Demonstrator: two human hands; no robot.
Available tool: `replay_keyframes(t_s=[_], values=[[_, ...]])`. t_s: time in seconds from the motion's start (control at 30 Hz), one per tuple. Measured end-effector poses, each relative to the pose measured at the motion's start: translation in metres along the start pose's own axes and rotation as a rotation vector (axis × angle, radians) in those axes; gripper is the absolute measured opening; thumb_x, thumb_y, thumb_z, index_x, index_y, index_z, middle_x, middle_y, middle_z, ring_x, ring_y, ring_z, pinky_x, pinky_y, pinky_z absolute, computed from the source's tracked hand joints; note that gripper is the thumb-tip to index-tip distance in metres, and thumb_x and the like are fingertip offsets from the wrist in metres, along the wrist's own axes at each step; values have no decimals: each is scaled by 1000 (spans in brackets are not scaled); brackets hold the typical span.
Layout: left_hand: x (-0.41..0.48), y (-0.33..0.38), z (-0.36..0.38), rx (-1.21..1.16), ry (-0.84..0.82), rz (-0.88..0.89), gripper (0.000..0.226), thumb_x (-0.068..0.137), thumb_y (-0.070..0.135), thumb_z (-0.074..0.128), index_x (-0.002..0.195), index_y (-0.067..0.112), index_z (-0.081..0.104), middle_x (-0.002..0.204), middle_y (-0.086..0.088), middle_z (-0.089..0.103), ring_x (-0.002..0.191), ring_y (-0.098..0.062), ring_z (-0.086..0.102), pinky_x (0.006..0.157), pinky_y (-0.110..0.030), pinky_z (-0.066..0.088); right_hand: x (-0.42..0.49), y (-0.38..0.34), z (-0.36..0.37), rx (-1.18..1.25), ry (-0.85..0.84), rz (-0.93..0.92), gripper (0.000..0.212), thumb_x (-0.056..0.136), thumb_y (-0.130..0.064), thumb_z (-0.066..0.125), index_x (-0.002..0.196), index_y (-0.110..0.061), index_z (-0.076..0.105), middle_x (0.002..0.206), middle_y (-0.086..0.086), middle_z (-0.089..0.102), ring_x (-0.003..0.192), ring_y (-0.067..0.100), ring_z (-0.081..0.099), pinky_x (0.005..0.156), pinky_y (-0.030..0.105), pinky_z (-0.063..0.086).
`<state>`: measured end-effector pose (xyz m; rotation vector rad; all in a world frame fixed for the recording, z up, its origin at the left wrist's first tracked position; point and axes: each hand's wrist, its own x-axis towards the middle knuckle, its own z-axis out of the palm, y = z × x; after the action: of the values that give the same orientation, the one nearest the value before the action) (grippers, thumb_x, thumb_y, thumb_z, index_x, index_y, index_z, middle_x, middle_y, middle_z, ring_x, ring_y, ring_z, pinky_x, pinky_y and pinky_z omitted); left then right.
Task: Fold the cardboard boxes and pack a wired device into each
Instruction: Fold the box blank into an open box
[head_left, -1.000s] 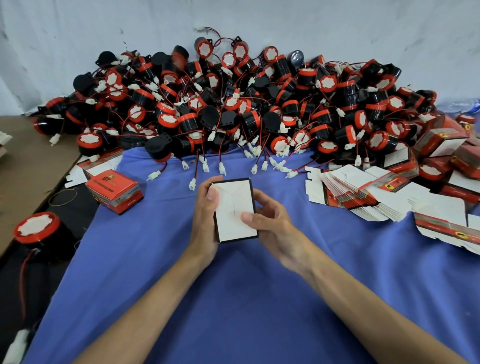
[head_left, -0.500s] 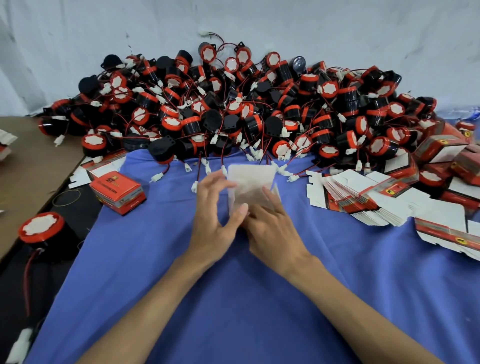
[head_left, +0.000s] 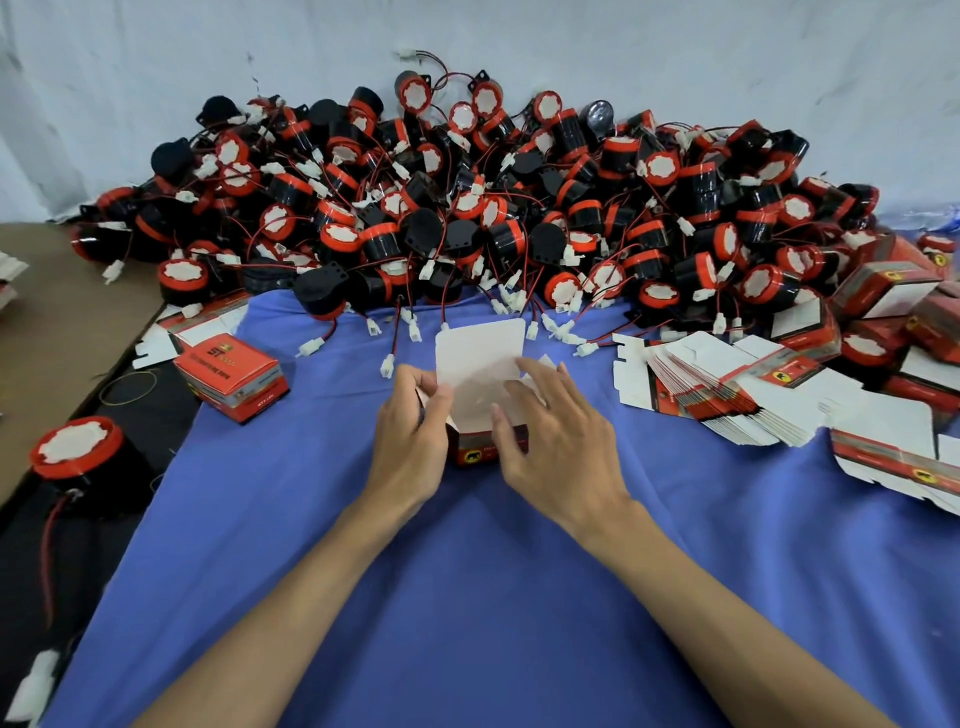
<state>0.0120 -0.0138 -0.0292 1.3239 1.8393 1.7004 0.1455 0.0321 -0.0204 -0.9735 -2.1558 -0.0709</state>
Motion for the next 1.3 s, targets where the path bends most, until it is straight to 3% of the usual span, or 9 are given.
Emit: replay_keyframes(t_s=[0.23,0.33,0.43,0.57,0.63,0.83,1.0,1.17,1.3], values=[[7,-5,-3,298,121,115,28,99,-2,39,109,8,64,137,-9,47,125,-11,39,98,-7,25,-2,4,4,107,-96,77,26,86,-17,63,102,2,69,109,19,69,59,36,64,51,37,52],[7,-8,-6,666,203,316,29,85,-13,52,108,0,66,133,-20,52,126,-38,46,99,-39,37,-3,1,9,152,-142,76,32,92,-17,59,117,3,63,127,19,61,69,41,65,65,43,52],[7,-7,-8,702,156,286,27,94,2,48,116,-1,62,124,-17,63,125,-34,53,101,-54,41,-1,1,12,201,-154,86,37,94,-18,56,124,3,58,127,20,60,78,42,65,72,46,51],[4,-11,-8,753,-27,13,59,101,40,31,148,4,29,146,-11,46,137,-26,39,114,-46,19,-3,0,13,284,-181,143,43,95,-22,55,133,-2,52,111,19,67,86,34,63,83,36,47],[6,-11,-8,682,-146,-74,67,100,48,28,153,9,15,142,-12,50,129,-32,44,106,-42,28,-4,-2,12,366,-188,173,45,94,-22,56,134,-4,52,88,15,68,73,24,57,74,25,42],[11,-17,-12,513,-248,-152,62,97,54,31,149,20,29,138,-4,55,125,-30,48,103,-45,37,-3,5,8,624,-259,338,41,94,-17,57,133,-4,53,103,7,72,82,0,60,74,-1,39],[13,-16,-11,337,-167,-100,60,90,54,54,141,26,38,134,4,55,124,-20,49,102,-43,41,4,10,13,783,-246,435,34,95,-10,54,129,-10,56,110,-16,64,92,-17,58,79,1,41],[14,-18,-9,361,-63,-99,69,86,55,59,142,20,39,140,3,49,130,-19,41,102,-34,38,36,35,24,527,-111,448,29,95,-11,53,122,-6,60,111,7,70,103,21,65,87,25,47],[14,-17,-6,391,-78,-34,78,82,61,59,145,24,32,144,5,45,131,-18,37,96,-29,35,83,78,47,176,-294,405,53,93,-5,48,144,-2,33,149,20,32,136,36,28,106,36,26]])
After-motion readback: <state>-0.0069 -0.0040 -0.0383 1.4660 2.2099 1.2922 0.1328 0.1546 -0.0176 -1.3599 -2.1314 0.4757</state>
